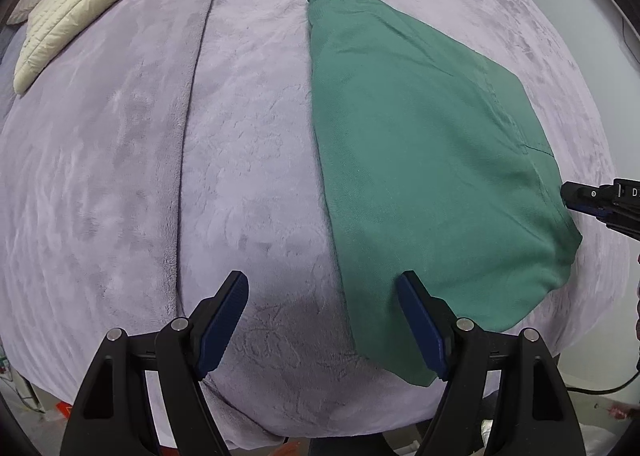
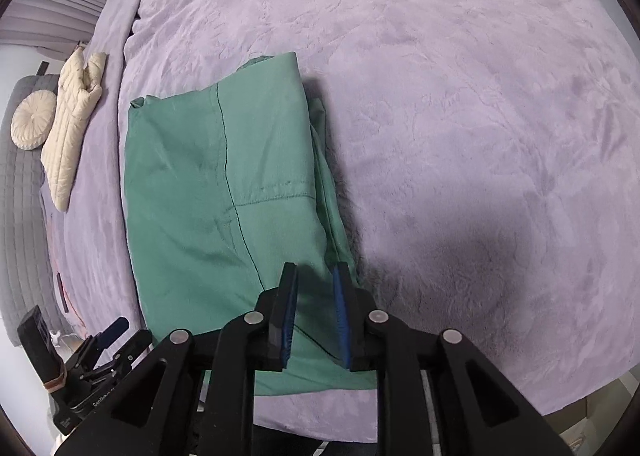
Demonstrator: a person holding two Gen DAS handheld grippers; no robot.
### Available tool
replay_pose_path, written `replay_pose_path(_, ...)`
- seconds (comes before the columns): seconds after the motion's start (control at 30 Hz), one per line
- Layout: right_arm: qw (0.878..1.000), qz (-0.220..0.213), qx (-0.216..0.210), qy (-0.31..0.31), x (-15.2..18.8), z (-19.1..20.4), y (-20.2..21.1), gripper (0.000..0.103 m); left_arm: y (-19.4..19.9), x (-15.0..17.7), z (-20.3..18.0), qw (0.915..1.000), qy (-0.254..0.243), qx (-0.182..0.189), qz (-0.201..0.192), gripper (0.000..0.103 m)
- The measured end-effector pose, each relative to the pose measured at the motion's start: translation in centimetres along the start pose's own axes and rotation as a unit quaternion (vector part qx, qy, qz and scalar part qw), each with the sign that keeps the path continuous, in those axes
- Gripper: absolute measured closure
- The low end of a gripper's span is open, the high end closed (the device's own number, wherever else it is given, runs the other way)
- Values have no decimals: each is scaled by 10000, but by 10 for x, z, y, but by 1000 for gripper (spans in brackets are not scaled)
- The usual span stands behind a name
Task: Fold small clothes
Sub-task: 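Open the right gripper and release the folded shirt edge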
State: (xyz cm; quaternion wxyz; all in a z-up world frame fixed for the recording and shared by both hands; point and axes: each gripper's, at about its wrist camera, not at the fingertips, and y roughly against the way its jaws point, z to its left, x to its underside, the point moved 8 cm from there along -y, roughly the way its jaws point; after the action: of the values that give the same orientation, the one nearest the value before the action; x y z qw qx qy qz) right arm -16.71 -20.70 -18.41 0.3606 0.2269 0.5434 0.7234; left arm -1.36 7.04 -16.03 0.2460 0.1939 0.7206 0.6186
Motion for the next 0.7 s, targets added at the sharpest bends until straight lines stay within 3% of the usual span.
replay_pose_path(0.07,9999,46,55,114,-3,4,-6,81,1,-1,2,10000,35,-57,12,2)
replay_pose_path(0.17,9987,190,329,329,-4,4,-21,79,4,-1,2,9999,53,-136,-33,1)
replay_pose_path(0.27,9979,341,480,280,-5,-5,-36,68,2,-1,0,9998,83,-170,21,1)
replay_pose_path(0.7,9986,205,412,258,7,-14,1,60,-5,-7,4,9984,115,-540,108,1)
